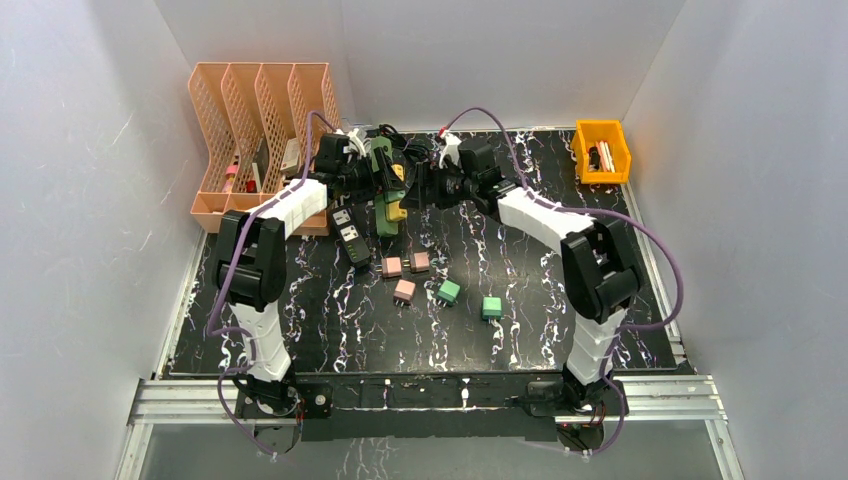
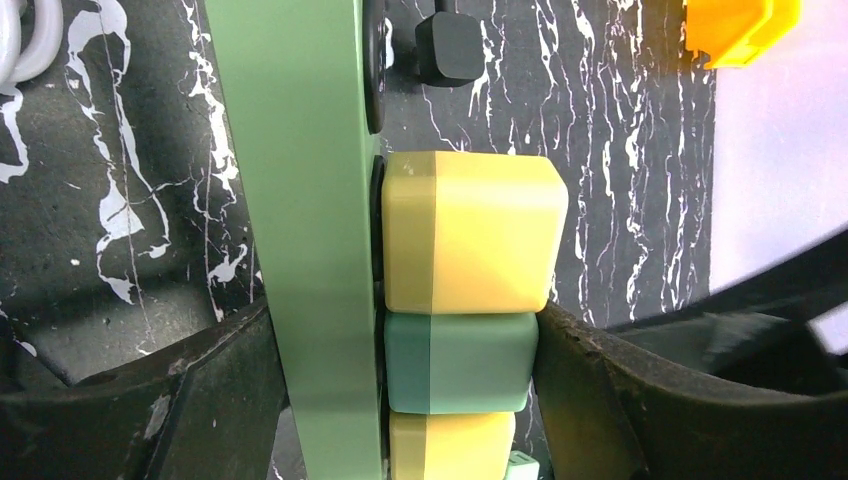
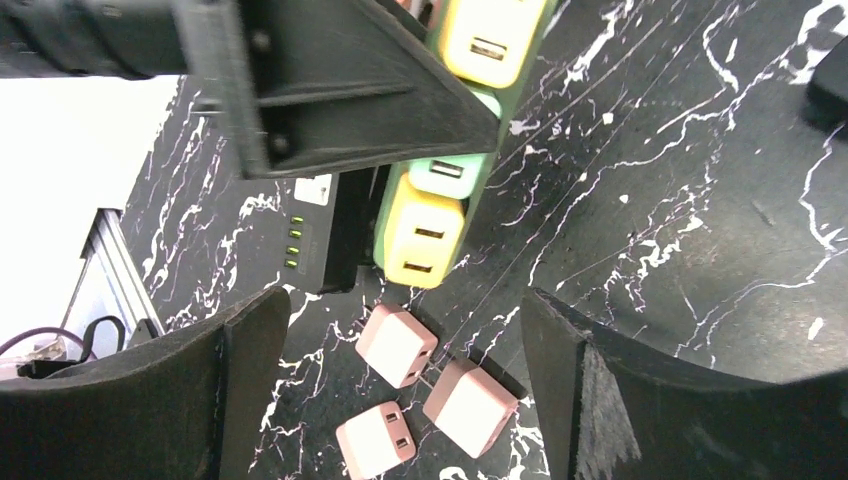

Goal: Pull the plug off the socket

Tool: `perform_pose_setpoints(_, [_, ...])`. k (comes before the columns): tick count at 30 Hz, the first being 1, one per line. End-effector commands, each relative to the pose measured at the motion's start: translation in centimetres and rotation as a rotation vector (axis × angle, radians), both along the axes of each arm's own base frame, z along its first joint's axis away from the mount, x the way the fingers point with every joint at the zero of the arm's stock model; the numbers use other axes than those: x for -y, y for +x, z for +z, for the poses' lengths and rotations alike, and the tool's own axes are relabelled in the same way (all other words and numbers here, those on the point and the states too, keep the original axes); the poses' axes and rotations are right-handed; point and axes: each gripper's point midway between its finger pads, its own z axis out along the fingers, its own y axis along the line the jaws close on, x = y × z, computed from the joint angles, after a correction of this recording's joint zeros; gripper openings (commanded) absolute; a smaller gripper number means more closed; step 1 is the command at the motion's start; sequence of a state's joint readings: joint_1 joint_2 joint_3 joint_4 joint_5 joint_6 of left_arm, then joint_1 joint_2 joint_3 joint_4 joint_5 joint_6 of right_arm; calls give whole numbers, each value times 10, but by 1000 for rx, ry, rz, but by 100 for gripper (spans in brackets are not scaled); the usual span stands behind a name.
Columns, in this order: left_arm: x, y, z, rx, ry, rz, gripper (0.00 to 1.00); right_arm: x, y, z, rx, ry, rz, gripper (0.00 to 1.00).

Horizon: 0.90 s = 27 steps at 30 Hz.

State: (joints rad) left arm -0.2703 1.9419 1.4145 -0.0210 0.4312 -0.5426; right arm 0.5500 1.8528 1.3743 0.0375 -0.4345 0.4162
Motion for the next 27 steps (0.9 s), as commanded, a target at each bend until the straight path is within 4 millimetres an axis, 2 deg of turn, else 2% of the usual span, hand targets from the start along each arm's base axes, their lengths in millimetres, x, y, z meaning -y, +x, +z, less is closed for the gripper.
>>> perform_pose_setpoints(1, [10,3,77,166,-103,-21,45,-20,14,23,19,92,15,90])
perform_pose_setpoints(9, [13,3,81,167,-117,-22,45,-28,16,11,-8,91,32,85])
perform_pose_setpoints(16, [13,5,81,169,-113,-17,45,-41,18,-1,-55,97,66,69])
perform_pose_setpoints(27, [12,8,80,170,-108,-9,45,-46,21,-26,-103,74,57,63])
